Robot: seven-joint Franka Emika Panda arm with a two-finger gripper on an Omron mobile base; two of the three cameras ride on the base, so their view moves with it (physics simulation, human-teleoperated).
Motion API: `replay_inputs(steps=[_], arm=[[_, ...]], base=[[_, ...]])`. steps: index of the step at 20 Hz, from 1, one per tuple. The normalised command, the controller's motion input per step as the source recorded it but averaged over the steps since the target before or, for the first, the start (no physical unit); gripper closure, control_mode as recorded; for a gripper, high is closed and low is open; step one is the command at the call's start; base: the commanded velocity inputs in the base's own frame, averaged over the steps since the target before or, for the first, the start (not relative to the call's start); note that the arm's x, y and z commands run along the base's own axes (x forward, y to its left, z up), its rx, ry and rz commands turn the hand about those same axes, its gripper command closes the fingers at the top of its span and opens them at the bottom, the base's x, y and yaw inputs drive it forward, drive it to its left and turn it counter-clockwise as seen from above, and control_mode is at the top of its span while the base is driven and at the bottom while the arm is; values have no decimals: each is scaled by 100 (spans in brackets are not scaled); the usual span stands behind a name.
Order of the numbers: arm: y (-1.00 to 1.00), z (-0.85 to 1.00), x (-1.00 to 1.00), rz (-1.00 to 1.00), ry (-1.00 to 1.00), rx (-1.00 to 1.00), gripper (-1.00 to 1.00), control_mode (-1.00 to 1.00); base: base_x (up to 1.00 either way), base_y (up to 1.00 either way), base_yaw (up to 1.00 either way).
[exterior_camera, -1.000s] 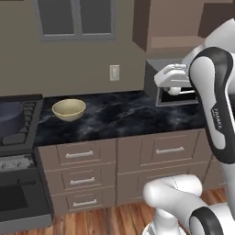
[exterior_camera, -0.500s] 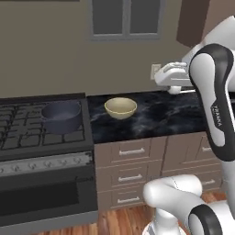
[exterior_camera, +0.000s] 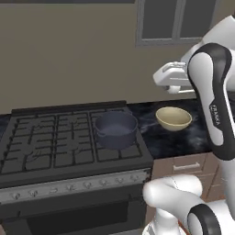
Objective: Open the cabinet and move the ladle to the pot. Then close the cabinet.
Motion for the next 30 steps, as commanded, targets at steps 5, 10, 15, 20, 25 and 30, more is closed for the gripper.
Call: replay_inputs(steps=[5,10,15,20,25,30], arm=[[0,0,0,0,0,0,100,100],[0,-26,32,0,0,0,100,-100],[0,-72,54,0,5,0,100,-100],[0,-86,63,0,8,-1,100,-100],[6,-75,39,0,9,-3,100,-100],[3,-76,31,0,9,-3,100,-100]], base=[[71,49,0],[29,6,0],[0,0,0],[0,0,0],[0,0,0],[0,0,0]])
